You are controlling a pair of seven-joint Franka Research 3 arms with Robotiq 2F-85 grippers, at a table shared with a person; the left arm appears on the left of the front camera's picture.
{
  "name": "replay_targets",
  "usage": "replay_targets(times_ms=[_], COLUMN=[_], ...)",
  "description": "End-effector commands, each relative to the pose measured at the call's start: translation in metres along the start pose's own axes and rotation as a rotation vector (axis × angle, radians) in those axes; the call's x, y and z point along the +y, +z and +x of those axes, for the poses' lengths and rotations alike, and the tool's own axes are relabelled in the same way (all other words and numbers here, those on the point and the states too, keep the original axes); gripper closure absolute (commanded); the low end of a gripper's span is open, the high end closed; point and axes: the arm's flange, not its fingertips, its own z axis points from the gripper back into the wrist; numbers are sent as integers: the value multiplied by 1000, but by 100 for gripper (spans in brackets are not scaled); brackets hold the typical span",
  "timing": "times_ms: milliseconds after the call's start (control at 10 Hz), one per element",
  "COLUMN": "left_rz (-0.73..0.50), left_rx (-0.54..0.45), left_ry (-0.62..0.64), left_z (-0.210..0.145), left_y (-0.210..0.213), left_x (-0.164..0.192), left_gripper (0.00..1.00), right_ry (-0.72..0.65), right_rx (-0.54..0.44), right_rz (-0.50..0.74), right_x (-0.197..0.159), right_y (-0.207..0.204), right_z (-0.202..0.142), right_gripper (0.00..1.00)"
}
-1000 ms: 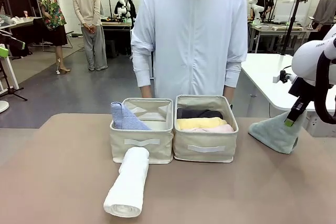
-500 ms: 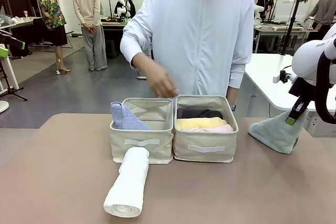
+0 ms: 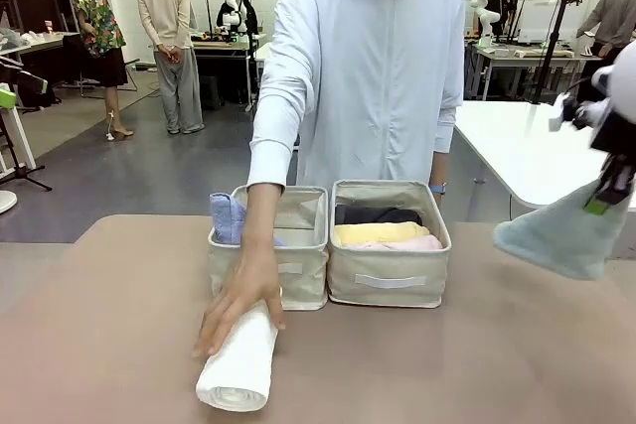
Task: Sort the towels based on their folding style.
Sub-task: Pick up another triangle-folded towel from the table and place it in the left Fabric basket.
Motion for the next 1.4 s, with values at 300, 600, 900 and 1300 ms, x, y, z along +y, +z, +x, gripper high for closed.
replay_targets(times_ms=[300, 600, 900, 1300], left_rz=[-2, -2, -2, -2], left_rx=[-10, -10, -10, -10], left_ry=[-8, -8, -8, -8], left_z=[1, 1, 1, 1], left_y=[2, 2, 2, 2], left_x=[0, 0, 0, 0], left_gripper=[0, 0, 0, 0], right_ry=[108, 67, -183, -202], right_rx=[-79, -64, -17, -24], right_rz=[-56, -118, -268, -195], right_x=[48, 48, 25, 37], right_y=[42, 52, 88, 72], right_z=[85, 112, -42, -103], right_gripper=[85, 85, 85, 85])
